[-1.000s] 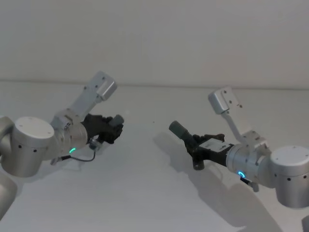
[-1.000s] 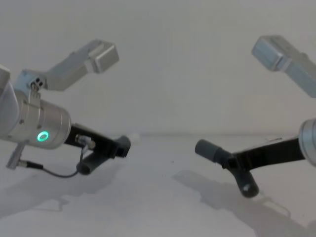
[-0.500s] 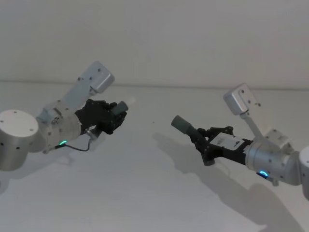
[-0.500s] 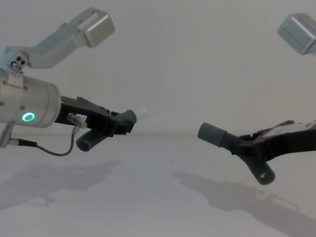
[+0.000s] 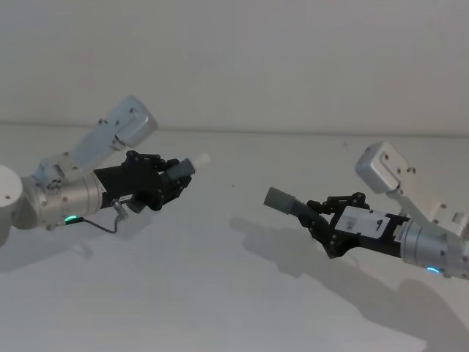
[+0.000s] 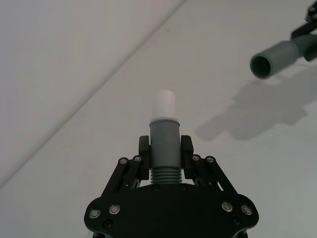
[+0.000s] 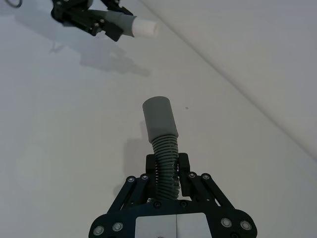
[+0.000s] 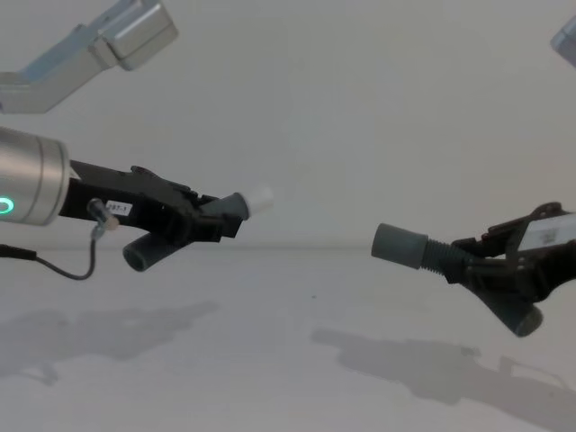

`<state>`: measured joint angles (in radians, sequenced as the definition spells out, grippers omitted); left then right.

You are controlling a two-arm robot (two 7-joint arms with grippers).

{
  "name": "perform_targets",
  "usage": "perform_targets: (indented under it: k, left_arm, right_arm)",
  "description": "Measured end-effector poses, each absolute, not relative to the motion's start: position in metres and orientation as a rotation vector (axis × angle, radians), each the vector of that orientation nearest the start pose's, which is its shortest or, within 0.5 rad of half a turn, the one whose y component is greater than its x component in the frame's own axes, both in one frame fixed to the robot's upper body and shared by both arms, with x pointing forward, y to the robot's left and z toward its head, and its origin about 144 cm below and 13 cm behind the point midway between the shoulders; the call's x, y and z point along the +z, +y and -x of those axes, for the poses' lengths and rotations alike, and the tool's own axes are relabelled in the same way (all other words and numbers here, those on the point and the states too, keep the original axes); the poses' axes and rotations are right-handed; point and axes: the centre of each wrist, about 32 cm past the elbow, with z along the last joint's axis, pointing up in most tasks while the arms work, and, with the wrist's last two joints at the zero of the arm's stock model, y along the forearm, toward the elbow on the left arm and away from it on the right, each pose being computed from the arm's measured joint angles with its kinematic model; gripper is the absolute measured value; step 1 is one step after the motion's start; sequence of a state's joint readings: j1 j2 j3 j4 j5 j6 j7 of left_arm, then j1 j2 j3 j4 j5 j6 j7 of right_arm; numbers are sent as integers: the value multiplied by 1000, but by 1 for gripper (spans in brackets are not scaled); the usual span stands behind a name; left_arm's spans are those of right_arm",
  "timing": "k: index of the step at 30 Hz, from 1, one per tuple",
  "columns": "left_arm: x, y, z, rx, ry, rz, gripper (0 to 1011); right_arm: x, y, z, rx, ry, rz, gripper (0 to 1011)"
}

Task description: Use both hands to pick up one end of the pipe from the table, align the ends, and insert them.

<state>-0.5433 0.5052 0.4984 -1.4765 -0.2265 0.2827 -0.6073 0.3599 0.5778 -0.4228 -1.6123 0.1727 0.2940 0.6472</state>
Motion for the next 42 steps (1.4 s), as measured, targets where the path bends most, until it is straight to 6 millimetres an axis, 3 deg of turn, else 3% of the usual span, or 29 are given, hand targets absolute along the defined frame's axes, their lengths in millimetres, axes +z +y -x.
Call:
perform_targets:
  k: [20,42]
  left_arm:
    - [1290,277,-573,412,-211,-481,355]
    - [1298,276,-576,306,-248,-509,355]
  right_arm:
    - [1273,-267,-512,-491,-459,557,262]
    - [1279,-260,-515,-408,-514,577,262]
